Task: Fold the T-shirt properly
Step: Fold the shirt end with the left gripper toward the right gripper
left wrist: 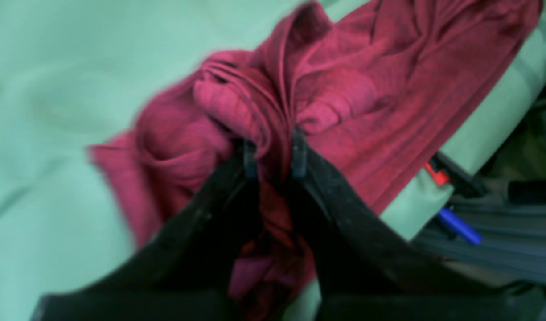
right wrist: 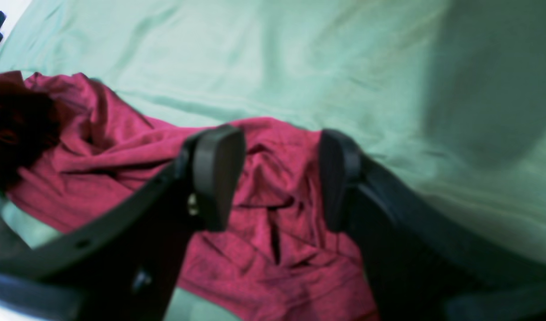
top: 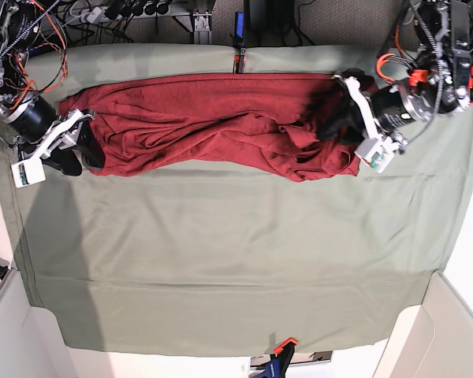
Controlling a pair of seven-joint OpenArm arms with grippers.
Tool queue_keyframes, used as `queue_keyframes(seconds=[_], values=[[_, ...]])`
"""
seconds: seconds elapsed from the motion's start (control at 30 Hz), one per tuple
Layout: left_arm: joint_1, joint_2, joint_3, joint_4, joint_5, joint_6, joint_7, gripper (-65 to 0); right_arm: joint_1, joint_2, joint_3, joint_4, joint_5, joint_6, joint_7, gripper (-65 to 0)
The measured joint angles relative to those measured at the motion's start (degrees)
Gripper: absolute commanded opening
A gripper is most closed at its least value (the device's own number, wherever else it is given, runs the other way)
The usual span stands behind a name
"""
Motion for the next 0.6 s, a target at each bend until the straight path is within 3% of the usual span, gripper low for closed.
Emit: queue_keyframes(seconds=[0.2, 0.23, 0.33, 0.37, 0.47, 0.6], values=[[-0.5, 4.0, 3.3, -4.7, 0.8, 0.0, -1.1, -65.0, 0.0, -0.1, 0.0, 0.0, 0.0, 0.0, 0.2, -34.2], [-0.5, 4.3, 3.7, -4.9, 0.9, 0.0, -1.1, -59.4, 0.0, -0.1, 0.0, 0.0, -0.3, 0.0, 0.1, -34.2], [-0.6, 4.6, 4.4, -4.9, -1.5, 0.0, 0.1, -40.0, 0.0, 0.0, 0.0, 0.0, -4.0, -4.1, 0.9, -34.0], [-0.8, 4.6, 4.4, -4.9, -3.5, 0.0, 2.5, -37.3, 0.0, 0.5, 0.0, 0.0, -4.6, -5.0, 0.8, -31.9], [-1.8, 4.6, 4.5, -4.9, -7.7, 0.0, 9.8, -37.2, 0.1, 3.0, 0.0, 0.0, -6.5, -5.8, 0.8, -19.5], [-2.1, 4.6, 4.3, -4.9, -10.9, 0.0, 10.0, -37.2, 0.0, 6.7, 0.0, 0.0, -6.8, -6.7, -1.2, -19.7]])
